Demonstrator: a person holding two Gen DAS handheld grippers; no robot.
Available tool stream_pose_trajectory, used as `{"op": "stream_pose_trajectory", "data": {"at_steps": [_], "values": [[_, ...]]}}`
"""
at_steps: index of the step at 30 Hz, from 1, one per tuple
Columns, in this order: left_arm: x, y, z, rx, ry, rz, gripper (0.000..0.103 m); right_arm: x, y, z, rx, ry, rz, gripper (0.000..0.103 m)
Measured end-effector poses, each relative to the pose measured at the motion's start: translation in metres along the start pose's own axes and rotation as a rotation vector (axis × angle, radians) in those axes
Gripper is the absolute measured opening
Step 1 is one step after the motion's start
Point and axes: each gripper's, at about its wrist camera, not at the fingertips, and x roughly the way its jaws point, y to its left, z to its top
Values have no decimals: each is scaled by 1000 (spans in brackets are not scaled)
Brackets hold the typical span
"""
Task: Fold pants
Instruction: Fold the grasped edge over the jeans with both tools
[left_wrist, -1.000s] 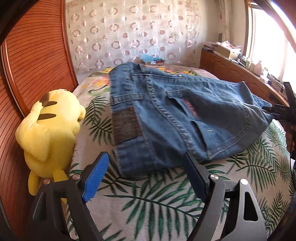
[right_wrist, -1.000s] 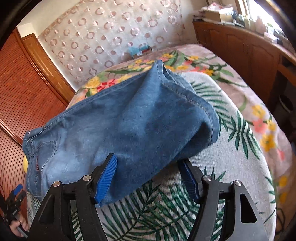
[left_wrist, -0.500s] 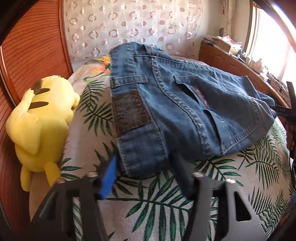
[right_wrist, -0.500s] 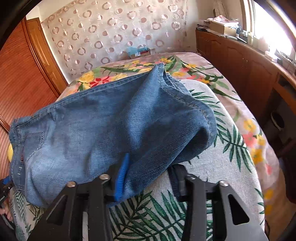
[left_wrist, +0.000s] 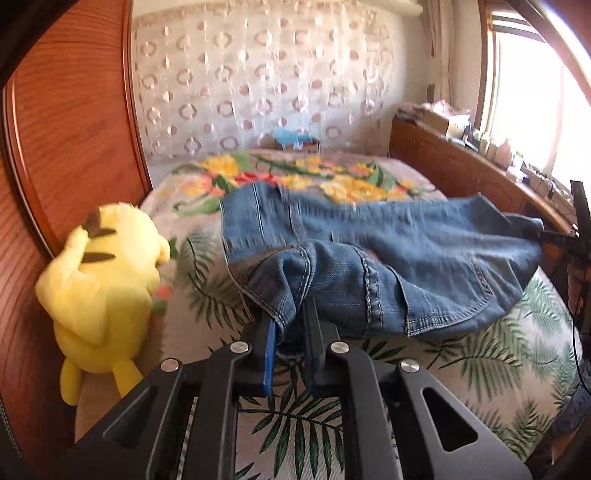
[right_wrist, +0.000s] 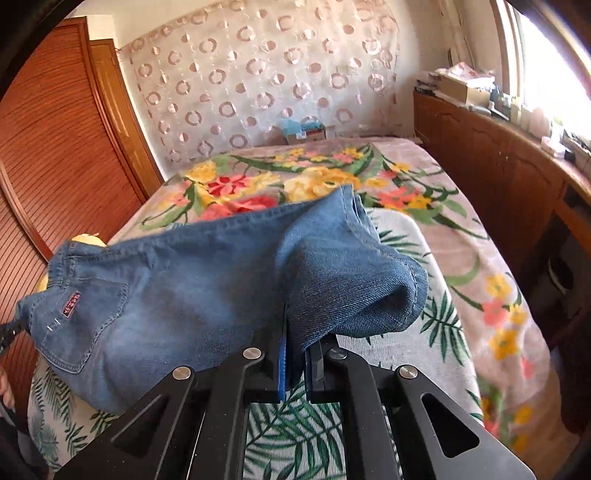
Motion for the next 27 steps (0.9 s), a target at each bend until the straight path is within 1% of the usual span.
{"op": "stream_pose_trajectory", "data": {"at_steps": [3, 5, 9, 14, 16, 18, 20, 24, 27], "values": [[-24, 3, 4, 1, -33, 7, 13, -29, 8, -7, -41, -32, 11, 6], [-39, 6, 1, -2, -53, 5, 13, -47, 11, -16, -69, -48, 25, 6], [-65, 11, -14, -17, -69, -3, 12, -71, 14, -43, -106, -39, 52, 6], [-87, 16, -38, -50, -75, -31, 12, -96, 7, -74, -111, -31, 87, 6], [-91, 17, -48, -70, -63, -49, 12, -105, 2, -85, -106, -30, 98, 6], [-89, 15, -60, -67, -37, -44, 12, -110, -7, -94, -89, -18, 104, 6], [-83, 12, -70, -59, -14, -38, 12, -108, -11, -100, -71, 2, 110, 6], [-76, 5, -86, -62, 28, -34, 14, -95, -19, -118, -61, 43, 91, 6], [-72, 4, -93, -66, 56, -38, 14, -89, -23, -123, -47, 55, 83, 6]]}}
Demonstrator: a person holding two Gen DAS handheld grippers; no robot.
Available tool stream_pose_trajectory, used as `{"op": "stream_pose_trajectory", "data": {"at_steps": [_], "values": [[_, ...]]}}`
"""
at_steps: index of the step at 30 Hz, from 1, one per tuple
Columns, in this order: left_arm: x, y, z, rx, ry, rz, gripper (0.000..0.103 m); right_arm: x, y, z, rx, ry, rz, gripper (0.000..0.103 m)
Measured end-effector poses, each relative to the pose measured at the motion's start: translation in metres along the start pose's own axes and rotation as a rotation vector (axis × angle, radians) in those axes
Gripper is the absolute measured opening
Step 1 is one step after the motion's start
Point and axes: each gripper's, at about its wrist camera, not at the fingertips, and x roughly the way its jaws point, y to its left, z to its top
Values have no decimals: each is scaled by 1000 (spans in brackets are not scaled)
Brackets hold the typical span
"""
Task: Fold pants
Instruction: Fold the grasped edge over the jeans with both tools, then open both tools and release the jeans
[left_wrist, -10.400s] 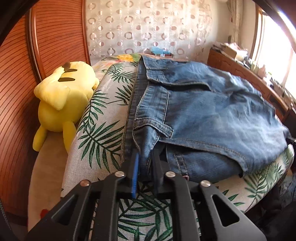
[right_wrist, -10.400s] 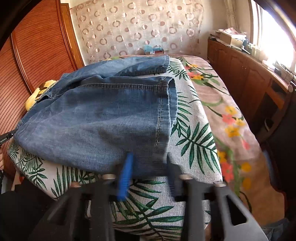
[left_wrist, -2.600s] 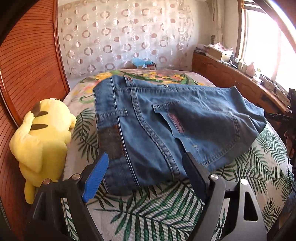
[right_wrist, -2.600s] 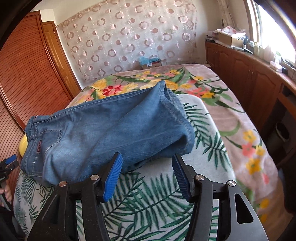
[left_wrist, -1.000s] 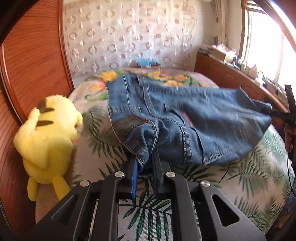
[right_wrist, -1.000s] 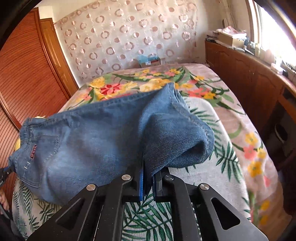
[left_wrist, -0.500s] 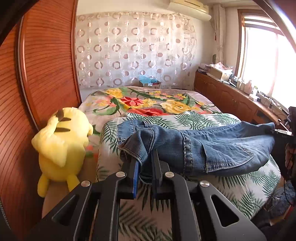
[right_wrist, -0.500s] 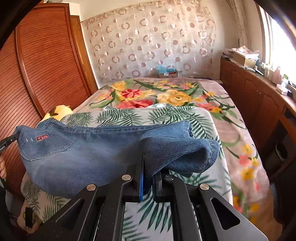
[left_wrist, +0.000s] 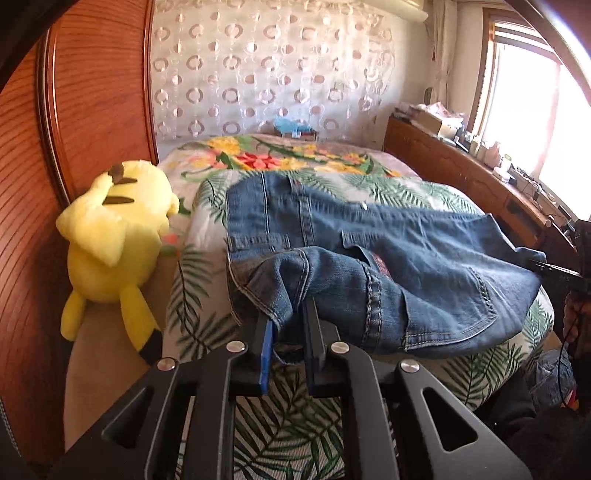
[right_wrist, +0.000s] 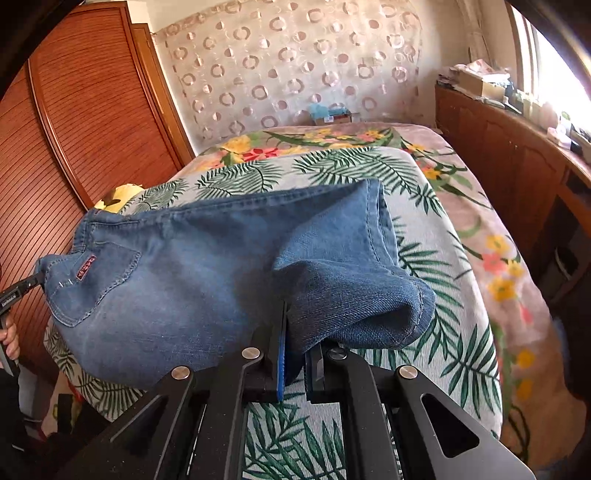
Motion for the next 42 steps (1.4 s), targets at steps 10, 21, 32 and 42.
{"op": "stream_pose_trajectory", "data": {"at_steps": [10, 21, 32, 42], "values": [[-10, 1, -11, 32, 24, 67, 38, -8, 5, -11, 49, -9, 4, 18], [-24, -6, -2, 31, -41, 29, 82, -32, 4, -23, 34, -52, -53, 37], [4, -58, 13, 89, -48, -52, 82, -46, -16, -32, 62, -74, -72, 45], [32, -114, 22, 165, -23, -123, 82, -41, -26, -30, 127, -67, -60, 45]]}}
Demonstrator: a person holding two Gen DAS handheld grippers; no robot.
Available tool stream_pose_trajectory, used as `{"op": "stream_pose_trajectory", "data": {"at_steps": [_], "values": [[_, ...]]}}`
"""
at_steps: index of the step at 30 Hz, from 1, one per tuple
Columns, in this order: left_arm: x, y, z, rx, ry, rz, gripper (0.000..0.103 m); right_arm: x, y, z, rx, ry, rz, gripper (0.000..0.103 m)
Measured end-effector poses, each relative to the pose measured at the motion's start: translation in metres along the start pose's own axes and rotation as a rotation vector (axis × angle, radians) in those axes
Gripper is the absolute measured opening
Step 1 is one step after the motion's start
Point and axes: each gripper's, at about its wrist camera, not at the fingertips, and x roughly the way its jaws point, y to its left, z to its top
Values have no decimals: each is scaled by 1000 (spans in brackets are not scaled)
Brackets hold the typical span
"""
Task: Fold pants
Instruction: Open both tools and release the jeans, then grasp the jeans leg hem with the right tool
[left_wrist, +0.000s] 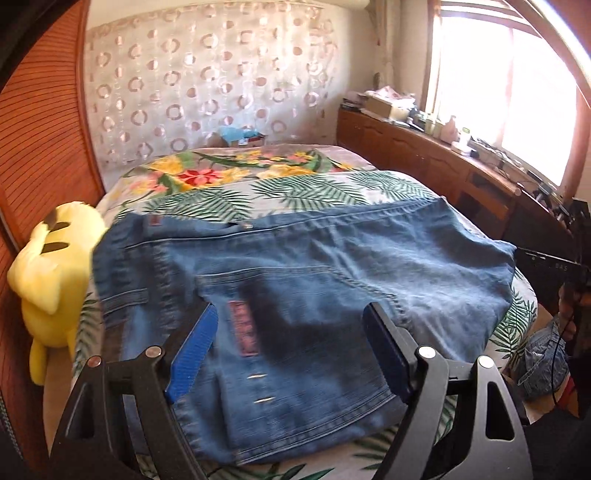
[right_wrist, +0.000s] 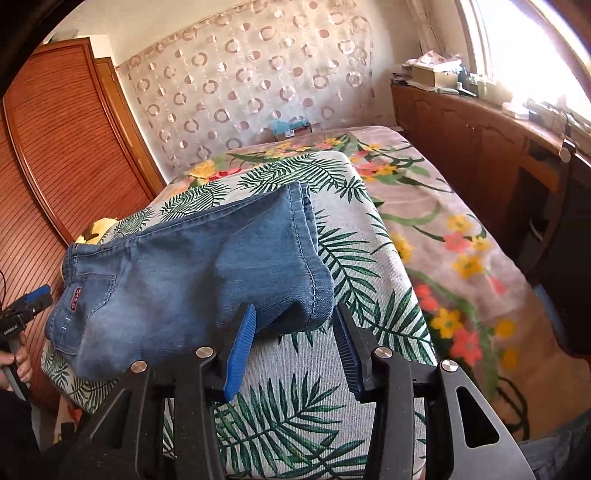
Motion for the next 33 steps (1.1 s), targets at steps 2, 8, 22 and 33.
{"op": "stream_pose_trajectory", "data": {"at_steps": [2, 8, 22, 33], "values": [[4, -8, 2, 14, 6, -5, 82, 2, 2, 0, 8, -3, 4, 45], [10, -23, 5, 42, 11, -16, 81, 8, 0, 4, 26, -2, 22, 45], [12, -27, 0, 46, 27, -10, 82, 23, 17, 12, -53, 7, 21, 6], [-3, 1, -9, -15, 14, 29, 82, 23, 98, 54, -205, -63, 156, 4]]}}
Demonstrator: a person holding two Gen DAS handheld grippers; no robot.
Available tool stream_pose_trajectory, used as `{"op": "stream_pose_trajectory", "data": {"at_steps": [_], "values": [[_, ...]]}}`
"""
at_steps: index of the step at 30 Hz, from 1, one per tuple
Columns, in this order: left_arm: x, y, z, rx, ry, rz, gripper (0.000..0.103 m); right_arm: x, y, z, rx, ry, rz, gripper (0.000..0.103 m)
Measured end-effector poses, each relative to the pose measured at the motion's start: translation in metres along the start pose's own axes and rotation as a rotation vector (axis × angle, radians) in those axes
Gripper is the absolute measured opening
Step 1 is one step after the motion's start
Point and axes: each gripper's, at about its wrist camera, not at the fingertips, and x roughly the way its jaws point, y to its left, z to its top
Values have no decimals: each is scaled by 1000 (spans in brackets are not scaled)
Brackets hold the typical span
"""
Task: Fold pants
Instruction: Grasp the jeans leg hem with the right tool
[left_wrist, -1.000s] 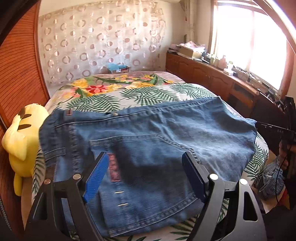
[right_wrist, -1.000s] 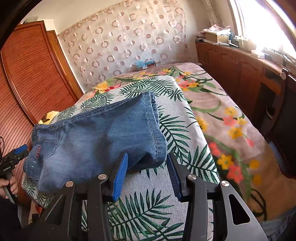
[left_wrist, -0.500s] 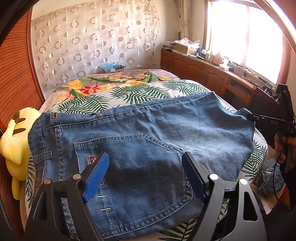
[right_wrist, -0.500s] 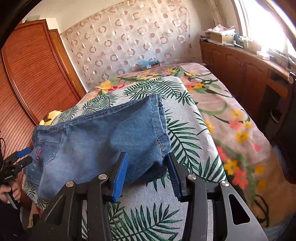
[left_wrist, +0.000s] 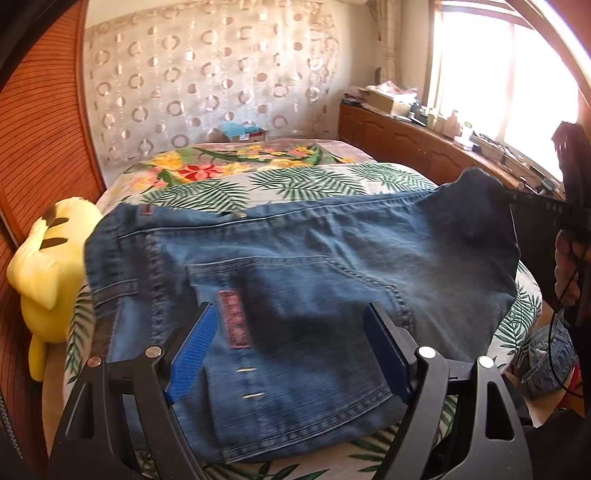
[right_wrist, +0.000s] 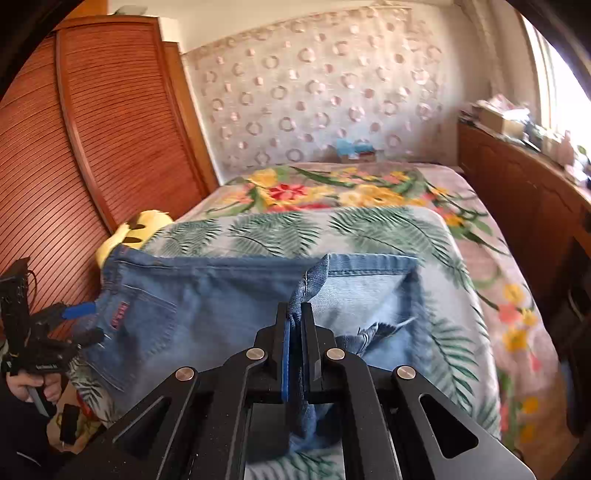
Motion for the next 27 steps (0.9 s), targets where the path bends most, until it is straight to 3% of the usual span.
{"op": "stream_pose_trajectory", "data": {"at_steps": [7, 11, 12, 13, 15, 20, 27], "values": [[-11, 28, -7, -54, -7, 40, 82, 28, 73, 23, -78, 20, 206, 4], [-13, 36, -10, -64, -5, 50, 82, 33, 103, 14, -120, 43, 259, 5], [-13, 36, -10, -62, -4, 50, 82, 34, 106, 11, -128, 50, 262, 10], [-12, 36, -10, -61, -4, 50, 82, 36, 105, 10, -137, 60, 250, 15], [-10, 34, -9, -62, -5, 44, 82, 39, 101, 9, -150, 75, 218, 35], [-4, 21, -3, -37, -2, 16, 82, 23, 85, 18, -138, 47, 182, 40], [12, -8, 14, 14, 0, -49, 82, 1, 58, 5, -101, 23, 66, 42]]}}
